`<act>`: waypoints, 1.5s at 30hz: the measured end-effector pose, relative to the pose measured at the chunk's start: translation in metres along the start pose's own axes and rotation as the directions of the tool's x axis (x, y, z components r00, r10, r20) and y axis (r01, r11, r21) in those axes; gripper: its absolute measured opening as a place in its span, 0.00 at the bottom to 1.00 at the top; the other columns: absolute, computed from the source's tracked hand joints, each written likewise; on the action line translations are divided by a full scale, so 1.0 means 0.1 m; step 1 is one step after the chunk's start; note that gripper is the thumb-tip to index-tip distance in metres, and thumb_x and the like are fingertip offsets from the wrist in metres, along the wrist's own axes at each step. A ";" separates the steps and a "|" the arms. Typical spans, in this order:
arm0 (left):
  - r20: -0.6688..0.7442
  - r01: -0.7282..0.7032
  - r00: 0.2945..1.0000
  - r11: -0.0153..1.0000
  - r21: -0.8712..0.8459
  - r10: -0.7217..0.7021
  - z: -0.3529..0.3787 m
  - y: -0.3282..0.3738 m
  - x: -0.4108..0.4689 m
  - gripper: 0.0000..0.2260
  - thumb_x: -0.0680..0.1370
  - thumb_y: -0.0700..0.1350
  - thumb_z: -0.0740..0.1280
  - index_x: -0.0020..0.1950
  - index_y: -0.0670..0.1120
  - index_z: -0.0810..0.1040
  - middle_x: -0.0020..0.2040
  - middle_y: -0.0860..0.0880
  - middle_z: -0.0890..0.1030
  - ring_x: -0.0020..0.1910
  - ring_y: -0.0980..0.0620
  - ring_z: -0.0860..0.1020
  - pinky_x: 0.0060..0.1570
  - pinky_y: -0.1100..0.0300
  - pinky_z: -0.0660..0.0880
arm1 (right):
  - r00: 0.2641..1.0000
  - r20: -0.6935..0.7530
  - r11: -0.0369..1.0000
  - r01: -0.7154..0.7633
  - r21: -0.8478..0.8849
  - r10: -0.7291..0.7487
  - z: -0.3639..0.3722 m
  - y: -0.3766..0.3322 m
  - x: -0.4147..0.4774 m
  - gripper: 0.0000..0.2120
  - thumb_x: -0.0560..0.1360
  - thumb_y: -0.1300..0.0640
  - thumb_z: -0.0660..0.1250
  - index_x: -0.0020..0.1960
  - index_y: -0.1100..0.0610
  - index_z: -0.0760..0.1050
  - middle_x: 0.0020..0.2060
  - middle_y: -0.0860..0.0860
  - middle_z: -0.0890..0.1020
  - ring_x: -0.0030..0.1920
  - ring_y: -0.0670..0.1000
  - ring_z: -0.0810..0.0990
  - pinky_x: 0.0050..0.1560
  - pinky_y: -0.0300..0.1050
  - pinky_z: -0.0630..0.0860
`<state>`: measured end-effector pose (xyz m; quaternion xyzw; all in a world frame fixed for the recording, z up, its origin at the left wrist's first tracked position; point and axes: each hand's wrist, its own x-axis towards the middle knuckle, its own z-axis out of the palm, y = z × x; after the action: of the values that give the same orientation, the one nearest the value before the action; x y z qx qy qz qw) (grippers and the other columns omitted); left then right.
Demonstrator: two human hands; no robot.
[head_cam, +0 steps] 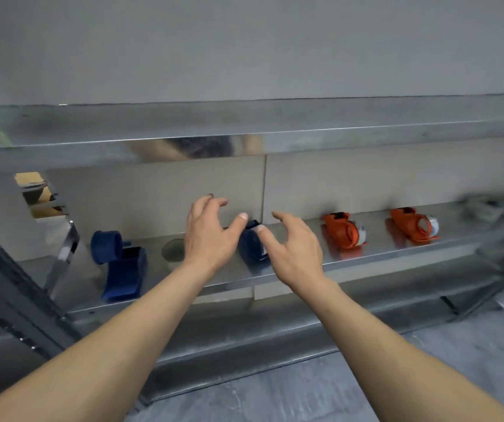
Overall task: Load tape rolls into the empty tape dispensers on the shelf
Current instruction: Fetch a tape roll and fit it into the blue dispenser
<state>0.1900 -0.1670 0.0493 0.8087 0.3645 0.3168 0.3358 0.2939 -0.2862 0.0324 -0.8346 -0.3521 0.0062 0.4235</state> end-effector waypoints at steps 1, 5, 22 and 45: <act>0.009 -0.020 1.000 1.000 -0.009 0.020 0.12 0.12 -0.03 0.22 0.76 0.54 0.68 0.66 0.45 0.74 0.71 0.46 0.68 0.73 0.48 0.65 0.71 0.50 0.64 | 1.000 -0.015 1.000 0.002 0.007 -0.002 -0.14 0.09 0.00 0.25 0.76 0.39 0.64 0.69 0.49 0.73 0.66 0.47 0.78 0.68 0.51 0.73 0.66 0.55 0.70; 0.061 -0.082 0.994 0.995 -0.055 0.086 0.57 0.56 -0.13 0.21 0.76 0.54 0.68 0.65 0.46 0.74 0.71 0.47 0.68 0.73 0.50 0.65 0.72 0.52 0.63 | 0.996 -0.077 0.999 -0.031 0.042 0.034 -0.65 0.45 0.00 0.28 0.75 0.36 0.61 0.69 0.49 0.73 0.65 0.47 0.78 0.66 0.49 0.75 0.66 0.54 0.72; 0.323 -0.261 0.878 0.919 -0.296 0.353 2.62 2.09 -0.09 0.27 0.70 0.61 0.64 0.63 0.47 0.77 0.69 0.46 0.70 0.71 0.50 0.68 0.70 0.54 0.65 | 0.870 -0.408 0.960 -0.236 0.150 0.277 -2.27 1.93 0.18 0.23 0.77 0.37 0.58 0.65 0.46 0.76 0.61 0.43 0.80 0.60 0.42 0.76 0.61 0.44 0.72; 0.482 -0.327 0.736 0.872 -0.364 0.476 4.69 3.37 0.21 0.20 0.76 0.54 0.68 0.65 0.47 0.75 0.70 0.47 0.69 0.69 0.51 0.70 0.70 0.57 0.64 | 0.676 -0.612 0.910 -0.346 0.228 0.410 -3.70 3.54 0.86 0.33 0.73 0.32 0.52 0.68 0.49 0.75 0.63 0.44 0.79 0.64 0.44 0.75 0.66 0.51 0.73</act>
<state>0.6836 -0.4682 0.0467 0.8746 0.0219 0.1766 0.4509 0.6790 -0.6339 0.0425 -0.8184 -0.0028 -0.1784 0.5462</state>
